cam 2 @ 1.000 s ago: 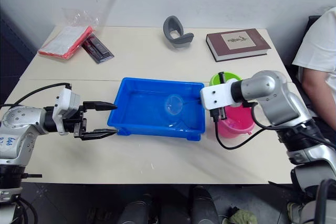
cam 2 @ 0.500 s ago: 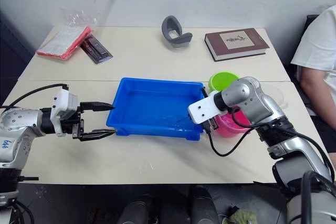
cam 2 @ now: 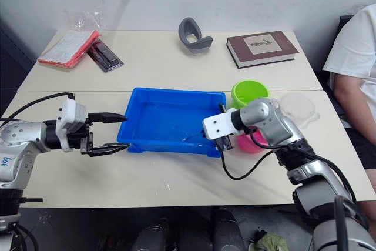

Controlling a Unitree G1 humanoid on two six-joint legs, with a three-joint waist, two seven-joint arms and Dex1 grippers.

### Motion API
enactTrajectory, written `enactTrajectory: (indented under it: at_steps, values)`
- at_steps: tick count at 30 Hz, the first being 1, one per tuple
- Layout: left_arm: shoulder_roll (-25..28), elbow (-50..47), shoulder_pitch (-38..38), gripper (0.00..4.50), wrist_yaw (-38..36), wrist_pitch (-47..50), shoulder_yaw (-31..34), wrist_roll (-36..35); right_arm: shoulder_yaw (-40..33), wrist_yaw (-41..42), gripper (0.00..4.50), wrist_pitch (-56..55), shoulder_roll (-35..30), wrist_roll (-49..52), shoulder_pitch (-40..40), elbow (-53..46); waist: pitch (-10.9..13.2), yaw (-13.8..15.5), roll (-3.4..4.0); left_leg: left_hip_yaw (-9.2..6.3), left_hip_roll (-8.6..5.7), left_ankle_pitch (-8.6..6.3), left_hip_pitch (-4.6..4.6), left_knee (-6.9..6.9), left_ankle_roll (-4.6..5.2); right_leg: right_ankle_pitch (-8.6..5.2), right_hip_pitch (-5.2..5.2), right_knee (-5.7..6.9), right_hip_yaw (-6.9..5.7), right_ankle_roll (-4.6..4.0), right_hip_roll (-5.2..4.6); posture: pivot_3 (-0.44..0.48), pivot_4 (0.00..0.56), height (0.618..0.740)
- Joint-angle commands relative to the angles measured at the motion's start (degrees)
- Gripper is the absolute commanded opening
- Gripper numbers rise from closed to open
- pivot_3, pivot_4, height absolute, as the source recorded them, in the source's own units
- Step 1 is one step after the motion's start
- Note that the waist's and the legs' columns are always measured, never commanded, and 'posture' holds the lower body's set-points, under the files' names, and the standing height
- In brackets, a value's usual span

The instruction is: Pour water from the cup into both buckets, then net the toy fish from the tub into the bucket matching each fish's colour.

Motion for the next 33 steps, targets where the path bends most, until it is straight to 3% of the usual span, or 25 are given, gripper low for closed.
enactTrajectory:
  at_steps: [1,16,26,33]
  values:
    - [2.1,0.3,1.6,4.41,-0.8,-1.0,3.0,-0.1,-0.2,-0.5,0.0,2.8,0.2,-2.7,-3.2,-1.1,0.0,0.0,0.0,0.0,0.0,0.0,0.0,0.0,0.0,-0.01,0.0,0.01,0.0,-0.01,0.0,0.0,0.15,0.74]
    - [2.5,1.6,2.5,4.41,-0.2,-1.0,4.8,-0.5,1.4,2.3,0.0,3.5,6.4,-0.3,-4.1,-3.2,0.0,0.1,0.01,-0.04,-0.01,-0.01,-0.01,0.0,-0.02,-0.02,-0.01,0.06,-0.07,-0.04,-0.03,0.0,0.15,0.74]
    - [2.2,2.1,2.5,4.41,0.2,-1.2,4.9,-0.5,-5.6,0.4,0.0,20.2,8.9,8.9,-0.2,-8.5,0.0,0.0,0.02,-0.06,0.03,-0.02,-0.01,0.0,-0.05,-0.04,-0.02,0.06,-0.07,-0.06,-0.04,0.0,0.15,0.74]
    - [2.2,4.5,2.0,4.41,0.4,-1.8,5.4,-0.6,-6.8,-2.6,0.0,22.2,8.5,9.8,0.6,-8.4,0.0,0.0,0.02,-0.06,0.03,-0.03,-0.01,-0.01,-0.06,-0.04,-0.02,0.06,-0.07,-0.07,-0.08,0.0,0.15,0.74]
